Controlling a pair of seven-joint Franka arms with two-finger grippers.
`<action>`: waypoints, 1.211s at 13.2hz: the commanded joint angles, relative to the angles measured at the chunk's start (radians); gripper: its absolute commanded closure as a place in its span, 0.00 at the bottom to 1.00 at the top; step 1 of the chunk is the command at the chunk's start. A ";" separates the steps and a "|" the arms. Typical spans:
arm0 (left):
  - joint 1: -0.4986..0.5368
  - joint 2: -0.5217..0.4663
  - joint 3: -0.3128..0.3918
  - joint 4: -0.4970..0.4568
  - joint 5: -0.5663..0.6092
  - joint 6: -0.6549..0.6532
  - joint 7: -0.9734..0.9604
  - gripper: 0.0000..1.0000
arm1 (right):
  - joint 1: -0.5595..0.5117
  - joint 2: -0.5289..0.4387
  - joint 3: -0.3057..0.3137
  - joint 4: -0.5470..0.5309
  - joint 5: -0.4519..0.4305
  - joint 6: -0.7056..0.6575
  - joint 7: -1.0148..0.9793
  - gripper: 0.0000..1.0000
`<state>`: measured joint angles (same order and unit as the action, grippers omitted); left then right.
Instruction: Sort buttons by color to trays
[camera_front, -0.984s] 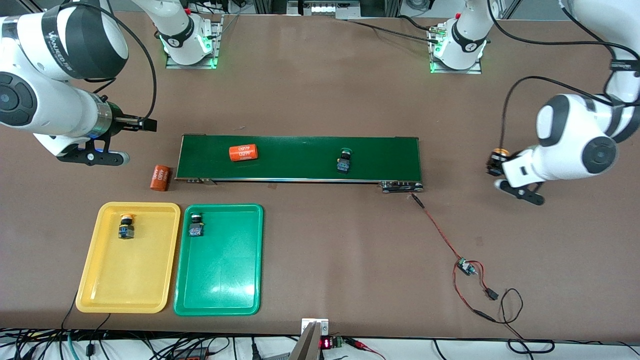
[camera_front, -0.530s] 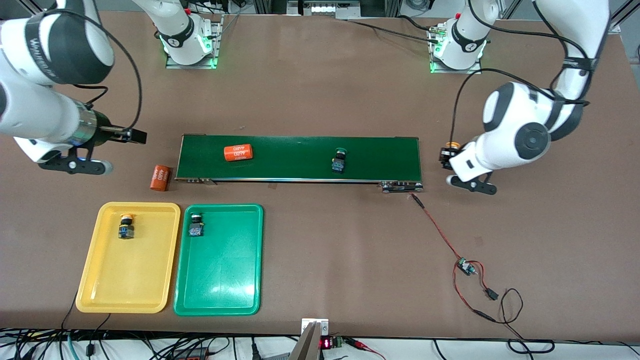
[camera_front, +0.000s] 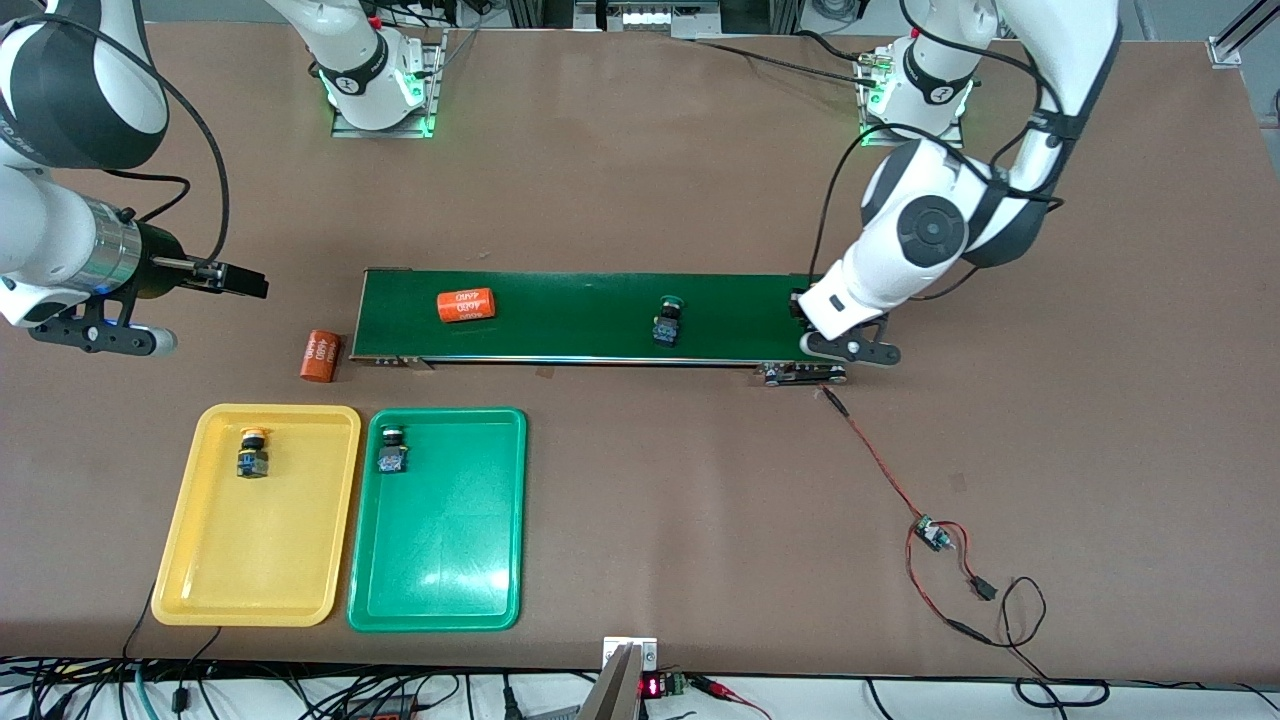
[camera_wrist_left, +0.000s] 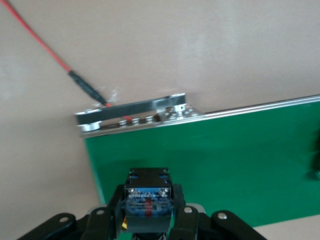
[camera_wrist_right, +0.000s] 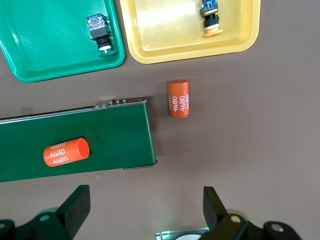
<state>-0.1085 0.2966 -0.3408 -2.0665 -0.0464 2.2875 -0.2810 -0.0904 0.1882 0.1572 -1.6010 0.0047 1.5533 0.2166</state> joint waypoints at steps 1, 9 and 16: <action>-0.022 0.030 0.014 -0.006 -0.021 0.052 -0.017 1.00 | -0.006 -0.020 0.007 -0.004 0.021 0.010 -0.023 0.00; -0.023 0.073 0.016 -0.017 -0.021 0.061 -0.030 0.74 | -0.006 -0.049 0.007 -0.016 0.021 -0.001 -0.028 0.00; -0.019 -0.054 0.031 0.000 -0.010 0.046 -0.021 0.00 | 0.029 -0.046 0.012 -0.059 0.064 0.060 0.027 0.00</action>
<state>-0.1187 0.3370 -0.3317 -2.0547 -0.0464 2.3471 -0.3071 -0.0756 0.1541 0.1672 -1.6171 0.0460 1.5690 0.2178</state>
